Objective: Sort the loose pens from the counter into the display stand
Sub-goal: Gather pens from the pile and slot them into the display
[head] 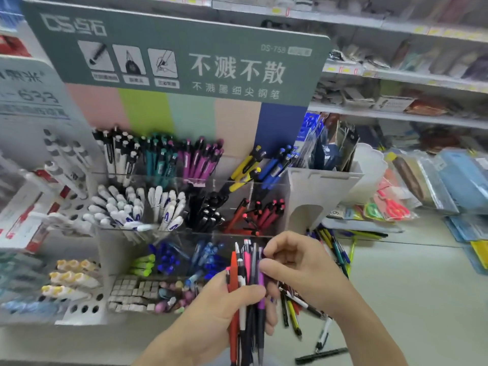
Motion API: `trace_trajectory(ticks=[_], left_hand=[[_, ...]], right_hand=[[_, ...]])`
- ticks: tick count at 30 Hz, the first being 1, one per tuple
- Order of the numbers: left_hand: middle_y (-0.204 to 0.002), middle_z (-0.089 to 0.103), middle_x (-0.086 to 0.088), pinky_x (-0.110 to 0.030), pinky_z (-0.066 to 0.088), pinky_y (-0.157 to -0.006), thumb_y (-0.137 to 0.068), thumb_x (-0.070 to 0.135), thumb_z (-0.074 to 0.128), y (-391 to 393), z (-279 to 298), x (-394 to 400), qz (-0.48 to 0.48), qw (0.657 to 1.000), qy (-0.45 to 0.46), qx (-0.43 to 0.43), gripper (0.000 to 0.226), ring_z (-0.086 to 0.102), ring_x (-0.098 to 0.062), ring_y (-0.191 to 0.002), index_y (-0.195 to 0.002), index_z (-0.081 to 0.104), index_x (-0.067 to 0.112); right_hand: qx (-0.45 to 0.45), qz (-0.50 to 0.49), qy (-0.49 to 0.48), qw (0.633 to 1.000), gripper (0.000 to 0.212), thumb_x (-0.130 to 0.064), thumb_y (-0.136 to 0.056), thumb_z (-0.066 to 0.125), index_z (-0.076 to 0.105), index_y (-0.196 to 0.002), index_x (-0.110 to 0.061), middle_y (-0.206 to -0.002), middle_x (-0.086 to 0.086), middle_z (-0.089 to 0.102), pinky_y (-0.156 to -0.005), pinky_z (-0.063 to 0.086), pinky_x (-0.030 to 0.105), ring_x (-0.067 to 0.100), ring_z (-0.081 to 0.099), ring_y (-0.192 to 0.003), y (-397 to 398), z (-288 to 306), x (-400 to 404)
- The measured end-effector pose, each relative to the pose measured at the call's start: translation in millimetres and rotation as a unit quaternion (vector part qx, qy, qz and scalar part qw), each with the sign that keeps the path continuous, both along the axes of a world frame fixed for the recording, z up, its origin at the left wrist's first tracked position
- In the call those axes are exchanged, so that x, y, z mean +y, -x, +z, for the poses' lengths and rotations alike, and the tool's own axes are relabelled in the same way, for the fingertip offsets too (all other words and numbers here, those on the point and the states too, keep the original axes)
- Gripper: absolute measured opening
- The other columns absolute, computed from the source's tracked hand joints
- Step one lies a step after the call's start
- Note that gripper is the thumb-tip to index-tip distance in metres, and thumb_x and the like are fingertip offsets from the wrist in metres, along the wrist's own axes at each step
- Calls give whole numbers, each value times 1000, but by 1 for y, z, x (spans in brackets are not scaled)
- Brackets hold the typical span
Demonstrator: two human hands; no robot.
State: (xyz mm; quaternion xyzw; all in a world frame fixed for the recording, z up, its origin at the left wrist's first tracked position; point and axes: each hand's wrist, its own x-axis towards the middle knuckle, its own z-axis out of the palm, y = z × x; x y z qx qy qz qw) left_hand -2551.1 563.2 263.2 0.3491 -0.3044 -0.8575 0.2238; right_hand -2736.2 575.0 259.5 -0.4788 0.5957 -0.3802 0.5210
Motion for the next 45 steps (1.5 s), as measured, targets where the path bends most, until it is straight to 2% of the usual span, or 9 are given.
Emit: trace_trajectory(ticks=[5, 13, 18, 24, 31, 35, 38, 41, 45], left_hand=[[-90, 65, -36, -45, 60, -67, -84, 10, 74, -1, -2, 1, 37, 999, -3, 16, 29, 69, -42, -74, -108, 64, -4], [-98, 68, -34, -46, 60, -65, -87, 9, 67, -12, -10, 0, 49, 998, 40, -30, 37, 68, -40, -71, -117, 51, -6], [-79, 68, -24, -32, 50, -49, -81, 16, 77, -18, -14, 0, 74, 992, 82, -62, 46, 59, -29, -50, -112, 53, -7], [-74, 62, -29, -37, 51, -50, -86, 11, 70, -22, -6, 0, 204, 977, 55, -16, 42, 57, -34, -51, -119, 51, -5], [-85, 63, -23, -39, 55, -52, -62, 18, 82, -39, 3, 1, 227, 972, 4, 59, 56, 61, -34, -60, -112, 66, -2], [-84, 62, -20, -37, 53, -58, -70, 23, 81, -49, 1, 3, 190, 980, 24, 59, 46, 58, -29, -62, -113, 73, 10], [-88, 61, -23, -39, 51, -59, -74, 22, 85, -55, -1, 4, 190, 979, 29, 61, 58, 57, -30, -62, -126, 64, 8], [-90, 62, -22, -38, 53, -58, -75, 13, 80, -59, 0, 5, 191, 978, 18, 83, 47, 58, -29, -63, -121, 68, 7], [-81, 57, -21, -37, 50, -62, -76, 18, 81, -62, 2, 5, 164, 983, 22, 76, 38, 55, -28, -64, -112, 72, 7]], right_hand=[[-86, -47, 4, 995, 25, -5, -79, 79, 75, -101, -16, -76, -1, 60, -64, 51, 25, 13, 59, -66, 7, 9, -6], [-96, -60, -3, 994, 20, -6, -90, 71, 61, -107, -2, -91, 27, 70, -44, 44, 26, 22, 58, -55, 2, 19, -15], [-99, -159, 128, 974, 30, -22, -79, 74, 67, -102, -4, -90, 17, 75, -58, 56, 25, 21, 63, -60, 6, 32, -18], [-176, -278, 233, 915, 23, -35, -75, 75, 73, -90, -18, -91, 10, 78, -64, 58, 22, 19, 71, -72, -6, 49, -32], [52, -177, 459, 869, 17, -6, -89, 77, 70, -104, -9, -94, 12, 73, -75, 60, 32, 26, 74, -83, -58, 64, -81], [220, -85, 419, 877, 22, -13, -88, 80, 72, -108, -12, -89, -2, 73, -74, 58, 28, 8, 69, -77, -75, 63, -114], [324, -47, 408, 852, 20, -20, -87, 81, 70, -103, -13, -85, -3, 73, -73, 58, 40, 15, 67, -71, -82, 59, -130], [380, -36, 399, 834, 27, -27, -90, 77, 74, -115, -17, -91, 5, 68, -78, 57, 42, 23, 63, -72, -85, 57, -134], [366, -23, 387, 846, 35, -23, -95, 71, 65, -129, -17, -100, 0, 51, -75, 50, 27, 14, 55, -69, -90, 59, -111]])
